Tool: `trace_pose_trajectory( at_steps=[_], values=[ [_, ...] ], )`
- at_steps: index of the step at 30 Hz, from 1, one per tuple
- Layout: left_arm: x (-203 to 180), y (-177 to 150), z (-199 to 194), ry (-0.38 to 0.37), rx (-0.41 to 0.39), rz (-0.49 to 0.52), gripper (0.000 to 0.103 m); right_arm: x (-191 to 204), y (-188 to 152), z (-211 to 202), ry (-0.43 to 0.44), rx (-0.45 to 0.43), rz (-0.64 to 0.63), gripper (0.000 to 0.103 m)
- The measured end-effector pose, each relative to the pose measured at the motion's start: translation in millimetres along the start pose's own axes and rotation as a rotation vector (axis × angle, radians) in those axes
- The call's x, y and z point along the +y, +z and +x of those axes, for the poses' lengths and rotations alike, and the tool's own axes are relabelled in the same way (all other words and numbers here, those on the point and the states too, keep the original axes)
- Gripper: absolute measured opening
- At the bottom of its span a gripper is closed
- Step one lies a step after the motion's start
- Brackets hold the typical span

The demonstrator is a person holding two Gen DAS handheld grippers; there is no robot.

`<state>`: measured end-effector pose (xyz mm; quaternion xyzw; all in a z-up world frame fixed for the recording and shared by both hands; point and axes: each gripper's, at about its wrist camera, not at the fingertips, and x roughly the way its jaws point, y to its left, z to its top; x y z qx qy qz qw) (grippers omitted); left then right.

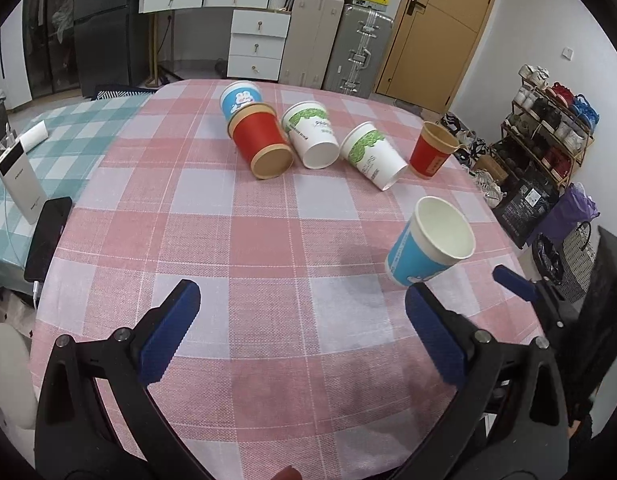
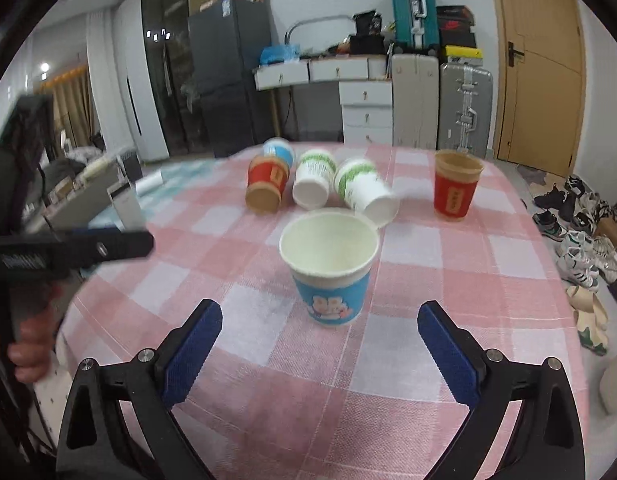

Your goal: Flip cup upright

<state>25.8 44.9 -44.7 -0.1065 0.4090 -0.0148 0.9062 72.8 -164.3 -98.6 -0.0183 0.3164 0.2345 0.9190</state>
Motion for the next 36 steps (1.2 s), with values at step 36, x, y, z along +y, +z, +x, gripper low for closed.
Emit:
trace_pose_trajectory(
  at_steps=[36],
  values=[
    [-74, -5, -69, -0.038, -0.149, 0.099, 0.102, -10, 26, -130, 0.081, -0.249, 0.046, 0.103]
  ],
)
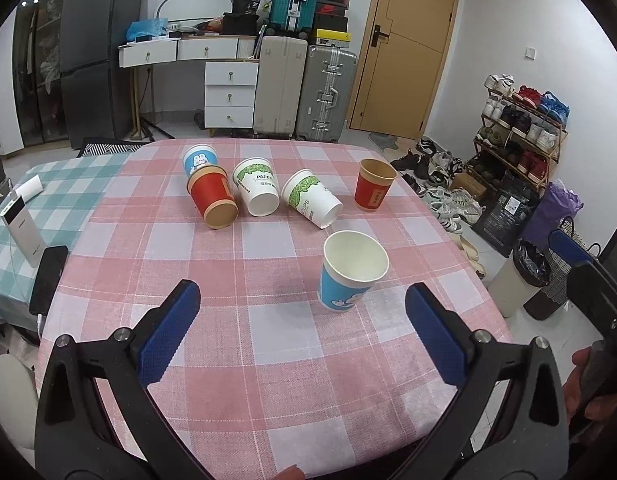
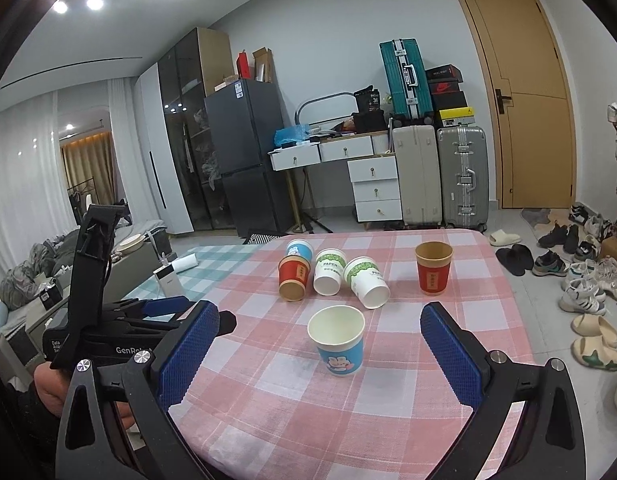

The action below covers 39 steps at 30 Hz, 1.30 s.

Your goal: Flip cup upright

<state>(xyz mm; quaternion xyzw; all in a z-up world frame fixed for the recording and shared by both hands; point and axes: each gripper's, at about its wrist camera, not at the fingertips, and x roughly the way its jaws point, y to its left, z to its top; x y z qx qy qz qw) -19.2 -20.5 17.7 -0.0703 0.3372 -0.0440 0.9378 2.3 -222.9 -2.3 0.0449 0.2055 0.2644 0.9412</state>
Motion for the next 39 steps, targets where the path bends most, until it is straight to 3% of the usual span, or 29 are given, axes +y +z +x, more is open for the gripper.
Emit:
trace_pose_trajectory(
  at_steps=[39],
  values=[
    [4.3, -0.2, -4.2, 0.037, -0.012, -0.009, 0.102, 6.7, -0.6, 5.7, 0.005, -0.006, -0.008, 0.103]
  ],
)
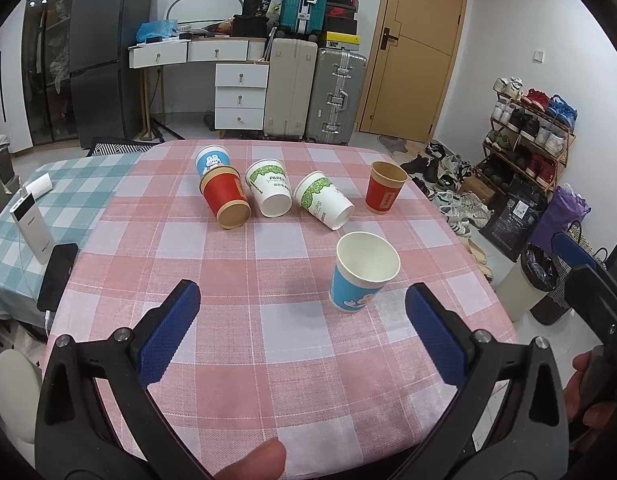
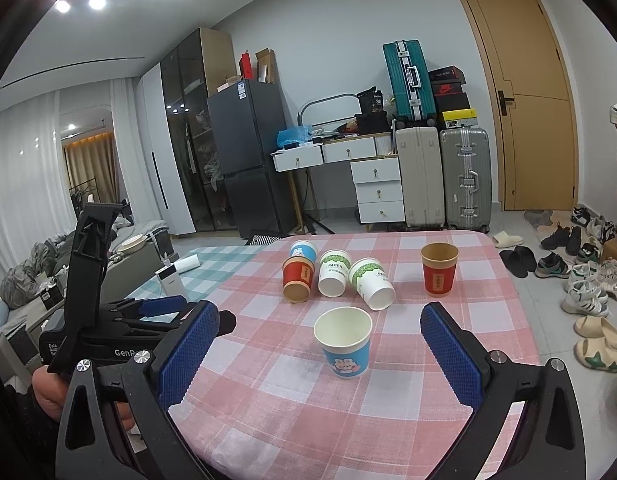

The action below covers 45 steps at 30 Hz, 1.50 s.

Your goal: Flip cup upright

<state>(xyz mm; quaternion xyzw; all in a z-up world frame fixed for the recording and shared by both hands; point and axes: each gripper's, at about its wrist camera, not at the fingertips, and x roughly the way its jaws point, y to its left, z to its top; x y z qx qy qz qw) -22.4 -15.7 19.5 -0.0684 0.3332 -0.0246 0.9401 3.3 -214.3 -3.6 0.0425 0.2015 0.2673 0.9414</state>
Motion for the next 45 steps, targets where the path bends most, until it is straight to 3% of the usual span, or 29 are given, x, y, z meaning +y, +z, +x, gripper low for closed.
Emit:
trace_pose_trajectory(
  at_steps=[45],
  values=[
    [-0.3, 4.8, -2.4, -0.005, -0.013, -0.005, 0.102, 0.0, -4.1, 1.6, 0.013, 0.009, 0.017, 0.103]
  ],
)
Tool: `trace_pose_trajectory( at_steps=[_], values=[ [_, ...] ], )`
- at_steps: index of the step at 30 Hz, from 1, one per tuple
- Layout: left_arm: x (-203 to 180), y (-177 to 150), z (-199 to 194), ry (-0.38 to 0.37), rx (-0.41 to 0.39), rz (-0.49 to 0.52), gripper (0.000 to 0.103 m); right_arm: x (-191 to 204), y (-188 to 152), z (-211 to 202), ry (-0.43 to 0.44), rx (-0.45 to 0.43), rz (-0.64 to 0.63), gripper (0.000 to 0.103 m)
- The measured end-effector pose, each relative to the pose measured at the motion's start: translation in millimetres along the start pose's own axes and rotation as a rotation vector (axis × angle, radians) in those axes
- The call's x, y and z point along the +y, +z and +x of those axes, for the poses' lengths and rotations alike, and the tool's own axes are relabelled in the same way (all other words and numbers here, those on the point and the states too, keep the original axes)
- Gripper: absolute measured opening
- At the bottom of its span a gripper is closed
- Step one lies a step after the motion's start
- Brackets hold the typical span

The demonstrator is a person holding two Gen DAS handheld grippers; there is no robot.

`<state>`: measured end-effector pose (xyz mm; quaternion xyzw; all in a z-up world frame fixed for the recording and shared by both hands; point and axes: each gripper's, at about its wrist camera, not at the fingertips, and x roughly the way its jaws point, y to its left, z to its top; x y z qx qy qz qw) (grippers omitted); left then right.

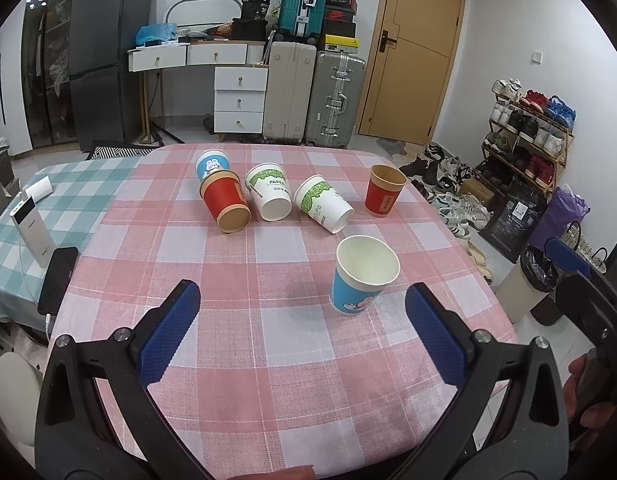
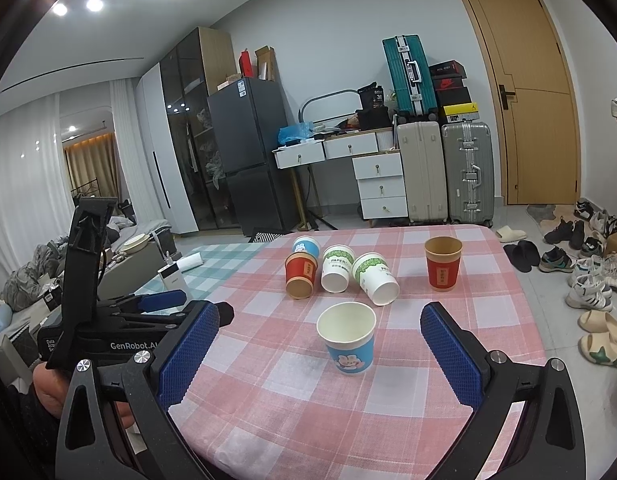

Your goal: Flip cup upright

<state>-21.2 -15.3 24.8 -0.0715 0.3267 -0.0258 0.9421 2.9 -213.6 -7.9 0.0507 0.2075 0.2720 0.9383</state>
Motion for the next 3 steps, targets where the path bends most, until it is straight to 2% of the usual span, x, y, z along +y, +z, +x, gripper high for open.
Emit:
trace_pose_trajectory(
  at_steps=[3],
  values=[
    [2.6, -0.6, 0.1, 0.010, -0.010, 0.000, 0.102, -2.0, -2.3, 1.0, -0.002, 0.005, 0.004, 0.103]
  ],
)
